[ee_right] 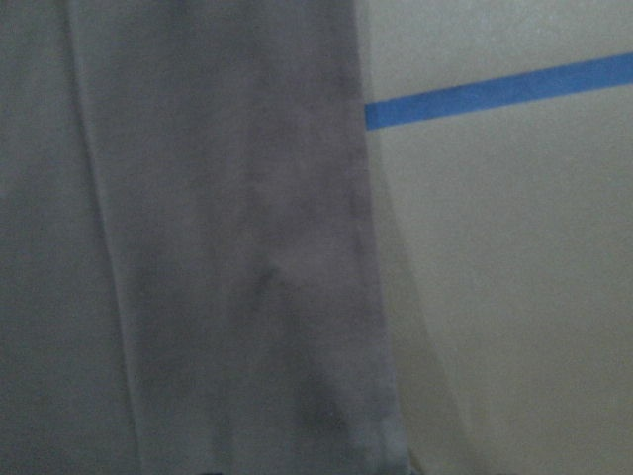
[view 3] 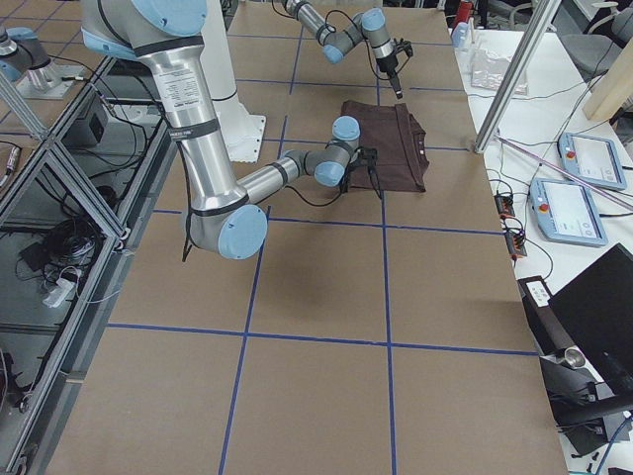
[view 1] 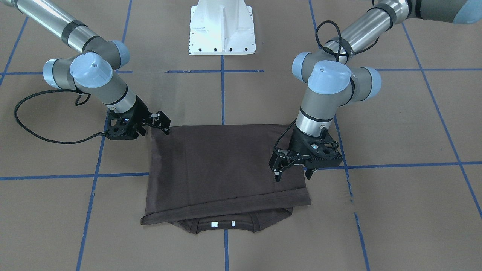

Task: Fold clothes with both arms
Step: 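Move the right gripper to the folded shirt's side edge and grasp it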

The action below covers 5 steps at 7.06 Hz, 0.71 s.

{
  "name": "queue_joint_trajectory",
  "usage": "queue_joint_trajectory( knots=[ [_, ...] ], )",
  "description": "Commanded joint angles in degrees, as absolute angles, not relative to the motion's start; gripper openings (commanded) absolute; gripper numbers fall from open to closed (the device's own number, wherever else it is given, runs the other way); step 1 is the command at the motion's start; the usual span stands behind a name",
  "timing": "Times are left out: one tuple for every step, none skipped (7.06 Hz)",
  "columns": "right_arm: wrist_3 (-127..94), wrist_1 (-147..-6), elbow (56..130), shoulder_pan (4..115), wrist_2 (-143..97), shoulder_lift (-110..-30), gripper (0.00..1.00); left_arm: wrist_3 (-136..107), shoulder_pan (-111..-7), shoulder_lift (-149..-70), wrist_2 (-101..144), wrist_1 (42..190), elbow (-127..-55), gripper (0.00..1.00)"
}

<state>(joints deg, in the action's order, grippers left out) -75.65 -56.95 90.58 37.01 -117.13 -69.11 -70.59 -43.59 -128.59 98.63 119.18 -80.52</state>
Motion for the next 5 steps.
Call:
queue_joint_trajectory(
  knots=[
    [-75.06, -56.95, 90.70, 36.47, -117.68, -69.17, 0.00, -70.58, -43.59, -128.58, 98.70, 119.18, -80.51, 1.00],
    [-74.88, -56.95, 90.70, 36.47, -117.77, -69.17, 0.00, -70.58, -43.59, -128.67, 98.70, 119.18, -80.59, 1.00],
    [-74.88, -56.95, 90.96, 36.56, -117.86, -69.69, 0.00, -70.58, -43.59, -128.67, 98.70, 119.18, -80.60, 1.00],
    [-74.88, -56.95, 93.75, 35.95, -117.86, -72.05, 0.00, -70.66, -43.59, -128.67, 98.70, 119.27, -80.60, 1.00],
    [-74.88, -57.04, 99.70, 34.29, -117.86, -77.38, 0.00, -70.75, -43.59, -128.76, 98.70, 119.27, -80.60, 1.00]
  ],
)
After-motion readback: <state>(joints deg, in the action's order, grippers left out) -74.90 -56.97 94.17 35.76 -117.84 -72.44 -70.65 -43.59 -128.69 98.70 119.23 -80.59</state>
